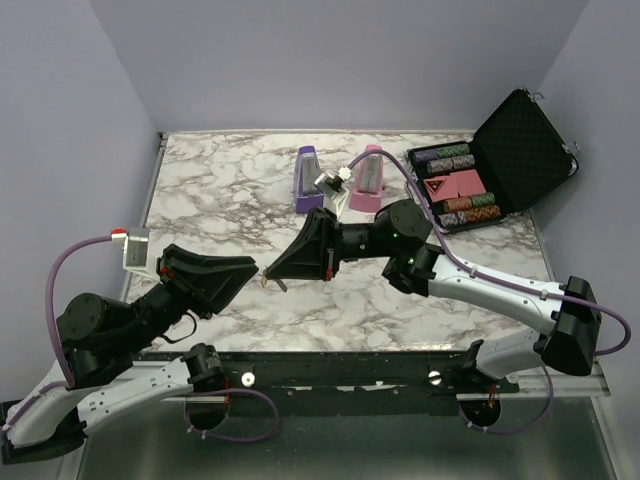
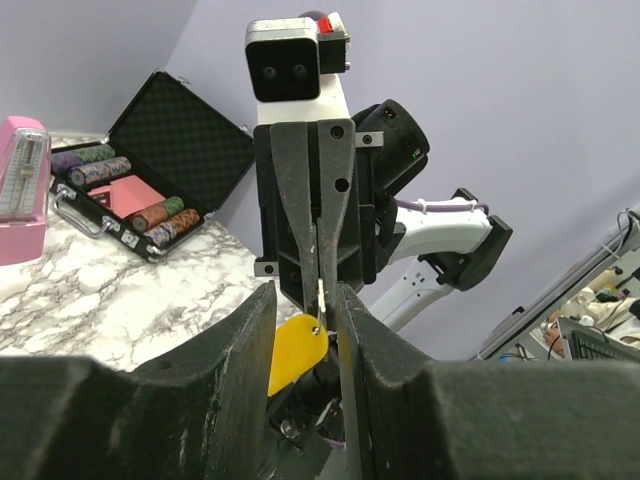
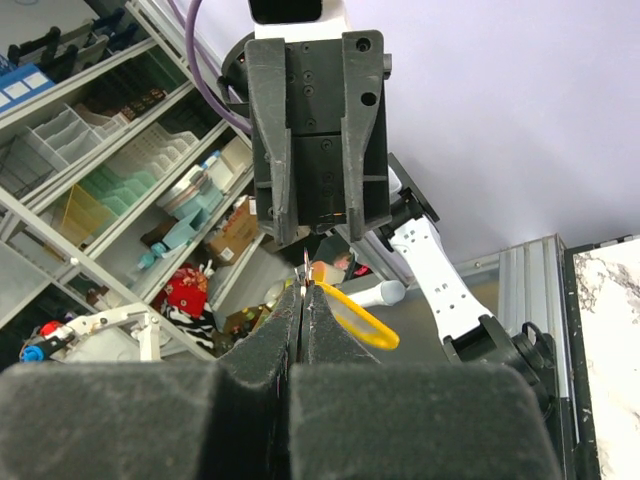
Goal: Remove the keys from the keyring
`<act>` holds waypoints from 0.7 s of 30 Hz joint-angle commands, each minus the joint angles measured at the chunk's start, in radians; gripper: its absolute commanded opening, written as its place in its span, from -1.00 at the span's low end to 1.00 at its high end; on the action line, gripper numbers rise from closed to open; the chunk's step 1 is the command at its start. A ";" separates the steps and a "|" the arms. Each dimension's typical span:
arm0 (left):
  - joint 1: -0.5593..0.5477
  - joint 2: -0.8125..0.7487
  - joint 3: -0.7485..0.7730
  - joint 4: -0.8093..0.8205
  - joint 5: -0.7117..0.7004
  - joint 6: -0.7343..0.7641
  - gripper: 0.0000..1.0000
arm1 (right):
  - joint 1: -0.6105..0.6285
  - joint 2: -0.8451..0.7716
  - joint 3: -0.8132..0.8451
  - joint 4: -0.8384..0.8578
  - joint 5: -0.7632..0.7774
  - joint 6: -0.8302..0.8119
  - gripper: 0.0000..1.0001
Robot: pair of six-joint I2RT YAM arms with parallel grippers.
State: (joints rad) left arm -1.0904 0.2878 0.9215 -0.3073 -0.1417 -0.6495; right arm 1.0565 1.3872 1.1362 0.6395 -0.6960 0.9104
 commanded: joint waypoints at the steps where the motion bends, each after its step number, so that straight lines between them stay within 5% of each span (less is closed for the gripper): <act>1: -0.003 -0.006 0.000 0.033 0.039 -0.012 -0.25 | 0.000 0.010 0.022 0.025 0.001 -0.001 -0.99; 21: -0.003 0.005 -0.013 0.005 0.047 -0.019 -0.43 | -0.001 0.030 0.031 0.026 0.013 -0.011 -0.99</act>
State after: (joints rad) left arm -1.0904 0.2878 0.9134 -0.2939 -0.1207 -0.6662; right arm 1.0565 1.4006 1.1366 0.6411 -0.6945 0.9104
